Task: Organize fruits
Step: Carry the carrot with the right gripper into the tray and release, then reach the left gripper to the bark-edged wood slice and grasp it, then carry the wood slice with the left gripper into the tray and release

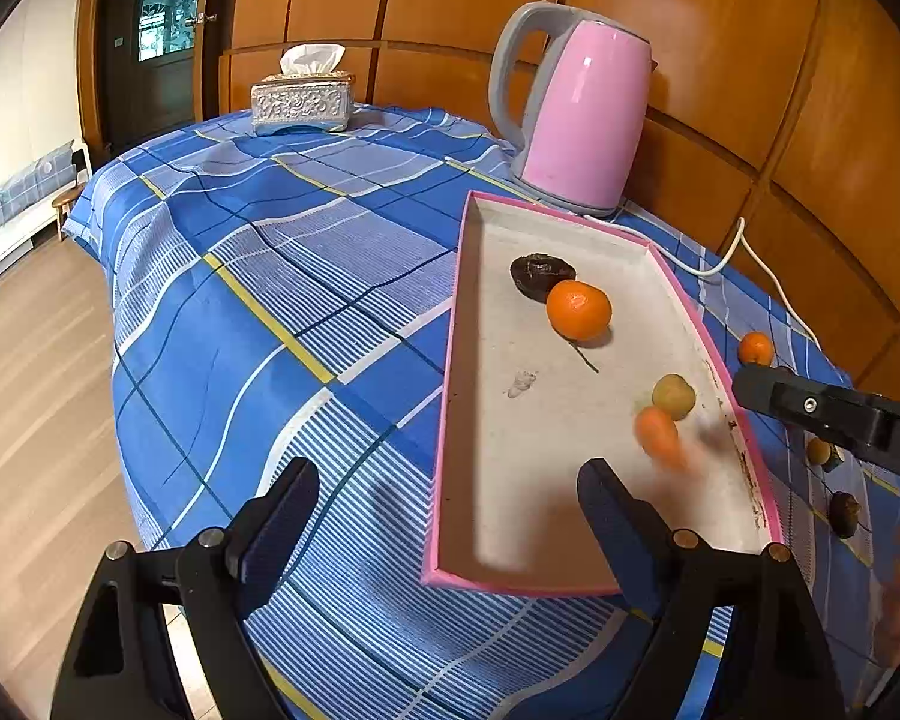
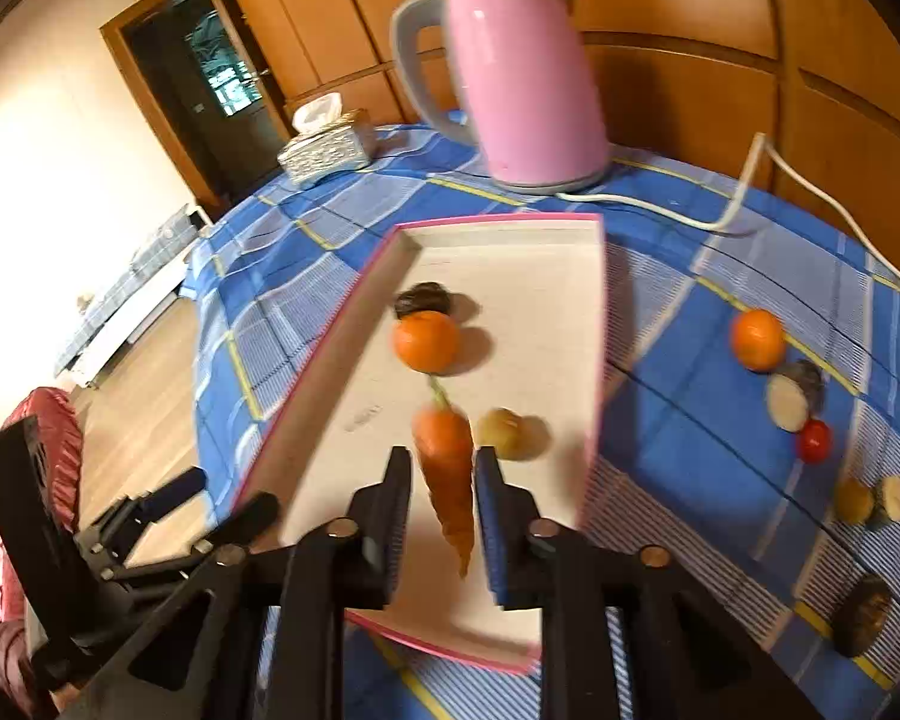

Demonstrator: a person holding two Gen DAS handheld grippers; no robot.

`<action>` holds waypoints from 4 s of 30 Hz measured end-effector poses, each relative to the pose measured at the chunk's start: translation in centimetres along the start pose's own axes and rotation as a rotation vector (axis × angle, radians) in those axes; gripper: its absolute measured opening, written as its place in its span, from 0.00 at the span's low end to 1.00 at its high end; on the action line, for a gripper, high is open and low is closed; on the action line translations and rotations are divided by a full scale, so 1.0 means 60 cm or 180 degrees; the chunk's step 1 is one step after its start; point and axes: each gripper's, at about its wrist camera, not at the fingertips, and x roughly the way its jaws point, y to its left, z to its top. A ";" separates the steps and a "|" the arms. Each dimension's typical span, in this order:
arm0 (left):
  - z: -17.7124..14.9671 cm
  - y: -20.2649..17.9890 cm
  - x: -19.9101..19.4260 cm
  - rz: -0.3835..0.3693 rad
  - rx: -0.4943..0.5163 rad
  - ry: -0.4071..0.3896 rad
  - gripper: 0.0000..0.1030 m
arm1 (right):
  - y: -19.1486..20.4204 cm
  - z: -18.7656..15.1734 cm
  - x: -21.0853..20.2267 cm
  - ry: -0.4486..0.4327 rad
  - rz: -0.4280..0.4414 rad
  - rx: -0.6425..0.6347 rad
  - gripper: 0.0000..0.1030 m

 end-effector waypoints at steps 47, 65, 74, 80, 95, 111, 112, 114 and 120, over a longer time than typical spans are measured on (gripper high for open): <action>-0.002 -0.048 -0.031 -0.0078 0.0394 -0.0173 0.86 | -0.382 -0.290 -0.256 -0.0423 -0.2995 0.2236 0.33; 0.035 -0.222 -0.041 -0.0832 0.1211 -0.0022 0.85 | -0.399 -0.334 -0.253 -0.0681 -0.3303 0.2411 0.46; 0.035 -0.372 -0.012 -0.1379 0.1738 0.0277 0.68 | -0.400 -0.335 -0.252 -0.0708 -0.3305 0.2406 0.47; 0.022 -0.483 0.026 -0.1631 0.2212 0.0459 0.67 | -0.401 -0.336 -0.252 -0.0720 -0.3300 0.2407 0.47; -0.011 -0.646 0.141 -0.1518 0.2741 0.0702 0.63 | -0.401 -0.336 -0.252 -0.0722 -0.3304 0.2403 0.48; 0.001 -0.613 0.068 -0.1622 0.2411 0.0183 0.32 | -0.405 -0.331 -0.249 -0.0708 -0.3327 0.2378 0.49; 0.007 -0.603 0.052 -0.1606 0.2354 0.0109 0.32 | -0.404 -0.332 -0.249 -0.0708 -0.3329 0.2376 0.49; 0.018 -0.581 0.029 -0.1538 0.2250 -0.0022 0.32 | -0.404 -0.332 -0.249 -0.0708 -0.3329 0.2375 0.49; 0.049 -0.505 -0.012 -0.1286 0.1894 -0.0187 0.32 | -0.404 -0.332 -0.249 -0.0708 -0.3330 0.2375 0.49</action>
